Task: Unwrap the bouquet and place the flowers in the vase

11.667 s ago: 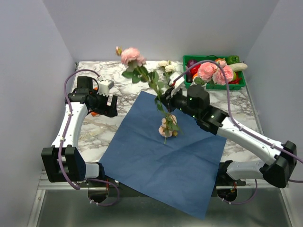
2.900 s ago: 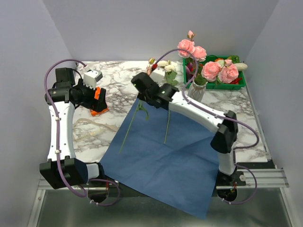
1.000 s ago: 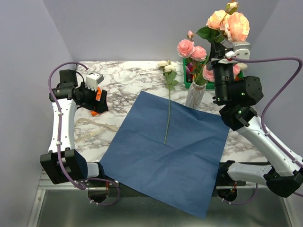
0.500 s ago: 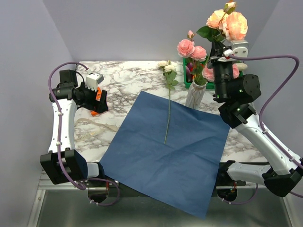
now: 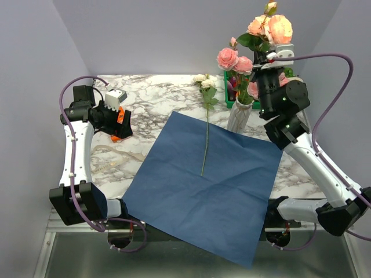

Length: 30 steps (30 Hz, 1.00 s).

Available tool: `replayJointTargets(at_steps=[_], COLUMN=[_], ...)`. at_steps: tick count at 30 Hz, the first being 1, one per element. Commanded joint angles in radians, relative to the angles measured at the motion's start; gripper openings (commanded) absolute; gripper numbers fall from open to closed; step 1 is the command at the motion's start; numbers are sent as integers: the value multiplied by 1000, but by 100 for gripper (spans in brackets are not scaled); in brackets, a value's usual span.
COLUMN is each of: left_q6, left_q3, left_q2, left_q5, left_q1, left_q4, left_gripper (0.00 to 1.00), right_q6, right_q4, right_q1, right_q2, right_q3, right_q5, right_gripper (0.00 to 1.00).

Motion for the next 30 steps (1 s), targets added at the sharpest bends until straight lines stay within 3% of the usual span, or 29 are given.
replayJointTargets(at_steps=[1, 10, 16, 17, 24, 30], left_q6=[-6, -9, -9, -9, -9, -9], left_q3=[0, 3, 3, 5, 11, 15], left_q2=[6, 6, 7, 7, 6, 4], left_q5=[18, 22, 19, 21, 24, 21], left_q1=[7, 7, 7, 7, 7, 7], left_q4=[5, 5, 4, 2, -2, -8], left_gripper=[99, 99, 99, 99, 99, 99], right_q6=[120, 229, 249, 257, 326, 416], right_q4=[-127, -246, -321, -336, -517, -667], right_q1=[-50, -116, -124, -124, -124, -124], right_q2=[51, 68, 59, 53, 38, -25], right_q3=[46, 71, 95, 103, 206, 317], right_q5=[-64, -164, -173, -188, -155, -285], right_gripper=[7, 32, 56, 65, 69, 74])
